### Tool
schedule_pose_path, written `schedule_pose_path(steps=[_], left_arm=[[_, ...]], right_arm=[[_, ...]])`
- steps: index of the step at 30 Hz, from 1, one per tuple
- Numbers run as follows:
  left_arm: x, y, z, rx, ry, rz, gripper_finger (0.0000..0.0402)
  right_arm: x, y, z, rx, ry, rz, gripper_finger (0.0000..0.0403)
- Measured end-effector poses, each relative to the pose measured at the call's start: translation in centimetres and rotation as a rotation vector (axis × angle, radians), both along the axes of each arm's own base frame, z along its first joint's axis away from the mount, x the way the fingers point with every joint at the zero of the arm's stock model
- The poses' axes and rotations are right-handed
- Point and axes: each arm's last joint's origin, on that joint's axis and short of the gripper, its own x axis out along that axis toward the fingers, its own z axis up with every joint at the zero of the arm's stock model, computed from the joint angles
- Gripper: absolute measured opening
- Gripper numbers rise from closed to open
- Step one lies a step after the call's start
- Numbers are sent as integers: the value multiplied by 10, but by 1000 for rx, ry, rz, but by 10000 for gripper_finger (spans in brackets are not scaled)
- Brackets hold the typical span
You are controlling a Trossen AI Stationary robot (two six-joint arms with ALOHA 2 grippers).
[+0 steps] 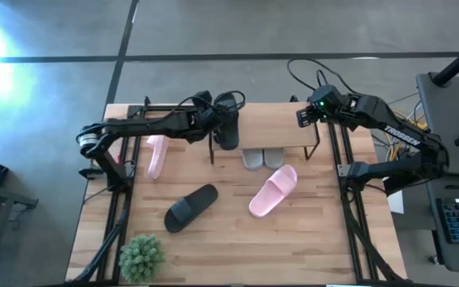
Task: Pick and place slides into the shelf
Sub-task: Adjust the black slide on the shelf
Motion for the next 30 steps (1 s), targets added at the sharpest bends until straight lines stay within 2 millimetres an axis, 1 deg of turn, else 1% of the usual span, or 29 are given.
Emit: schedule_pose_path(steps=[4, 10, 13, 15, 18, 22, 25, 30], left_arm=[[-6, -2, 1, -9, 38, 0, 2], [-7, -4, -9, -51, 72, -32, 2], [-6, -4, -13, -53, 86, -32, 2], [-6, -4, -13, -54, 86, -33, 2], [-6, -4, -8, -48, 77, -39, 2], [-4, -4, 0, -36, 70, -57, 2], [-5, -4, 0, -40, 77, -59, 2], [-11, -6, -5, -76, 147, -59, 2]], right_arm=[[1, 0, 0, -2, -15, -8, 160], [1, 0, 0, 3, -20, -8, 160], [3, 1, 0, 55, -69, 26, 160], [8, 1, 1, 108, -133, 92, 159], [18, 1, 2, 180, -256, 209, 159], [33, -3, 5, 187, -395, 299, 145], [40, -7, 6, 166, -424, 307, 127], [46, -10, -2, 183, -381, 313, 107]])
